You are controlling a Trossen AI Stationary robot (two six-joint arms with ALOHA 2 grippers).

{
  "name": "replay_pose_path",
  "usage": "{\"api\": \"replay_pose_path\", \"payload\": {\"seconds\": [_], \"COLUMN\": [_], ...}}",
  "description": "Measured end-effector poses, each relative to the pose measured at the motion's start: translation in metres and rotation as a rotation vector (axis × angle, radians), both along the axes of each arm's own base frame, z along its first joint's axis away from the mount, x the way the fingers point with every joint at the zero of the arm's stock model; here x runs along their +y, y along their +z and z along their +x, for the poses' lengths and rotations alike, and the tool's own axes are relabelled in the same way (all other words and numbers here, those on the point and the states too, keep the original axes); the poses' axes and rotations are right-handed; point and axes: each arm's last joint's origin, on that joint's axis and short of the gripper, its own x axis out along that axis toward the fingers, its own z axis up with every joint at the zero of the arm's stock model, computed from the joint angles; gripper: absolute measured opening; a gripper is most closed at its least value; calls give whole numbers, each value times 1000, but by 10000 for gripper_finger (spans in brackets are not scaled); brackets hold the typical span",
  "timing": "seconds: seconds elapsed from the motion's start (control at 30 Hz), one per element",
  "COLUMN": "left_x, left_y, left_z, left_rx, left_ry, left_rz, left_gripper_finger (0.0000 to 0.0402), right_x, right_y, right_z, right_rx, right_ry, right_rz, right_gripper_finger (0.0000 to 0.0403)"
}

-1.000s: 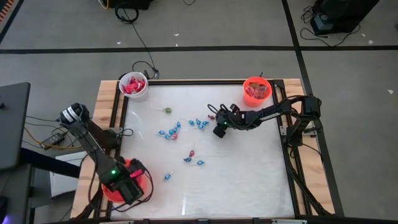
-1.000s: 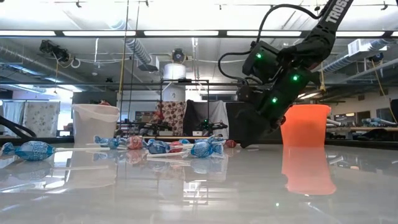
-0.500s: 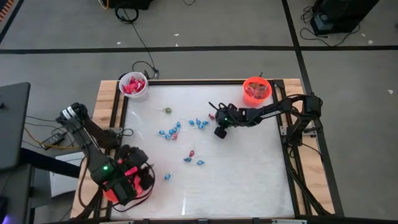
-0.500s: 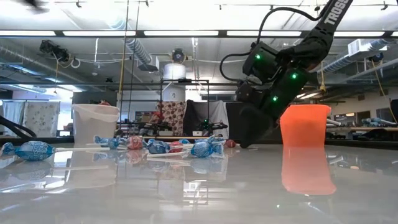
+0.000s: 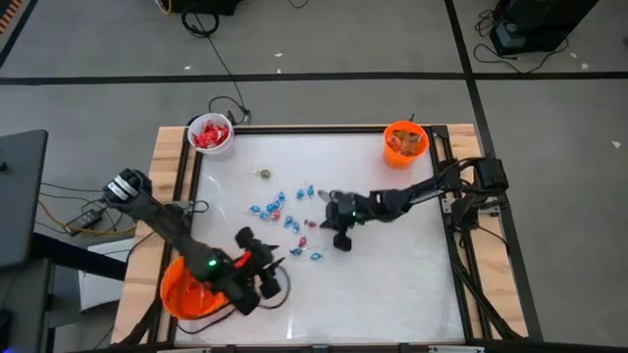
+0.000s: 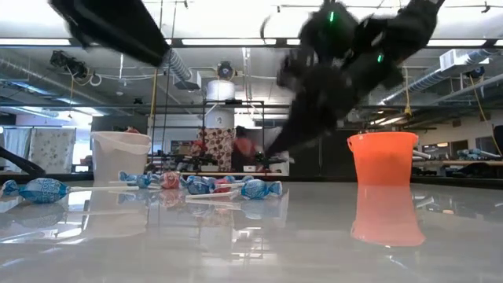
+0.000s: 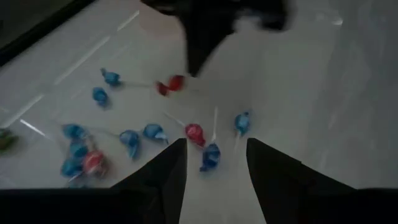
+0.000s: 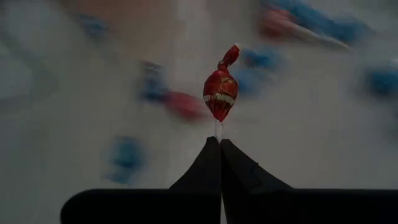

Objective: Sort candy by brand, put in halloween buckets
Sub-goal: Put the red lollipop into the bottom orange bucket

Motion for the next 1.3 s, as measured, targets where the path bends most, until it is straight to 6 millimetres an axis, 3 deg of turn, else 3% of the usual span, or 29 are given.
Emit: {"api": "replay_pose_path", "payload": {"seconds": [0.17, 0.33, 0.7, 1.07, 1.3], "left_x": [14, 19, 21, 16, 16], "left_y": [-23, -29, -41, -61, -59], "left_z": [24, 33, 32, 47, 51], "left_rx": [-57, -170, -186, -227, -258], "left_ry": [-53, -117, -165, -157, -176], "left_rz": [-1, 0, -34, -12, -21], "left_gripper_finger": [173, 173, 173, 173, 173], "right_x": [32, 54, 73, 85, 86], "right_y": [21, 30, 35, 47, 49], "right_z": [13, 16, 15, 11, 8], "right_rx": [-79, -72, -88, -149, -132], "right_ry": [118, 184, 241, 265, 262], "right_rz": [-55, -89, -183, -219, -208], "right_gripper_finger": [2, 1, 0, 0, 1]}}
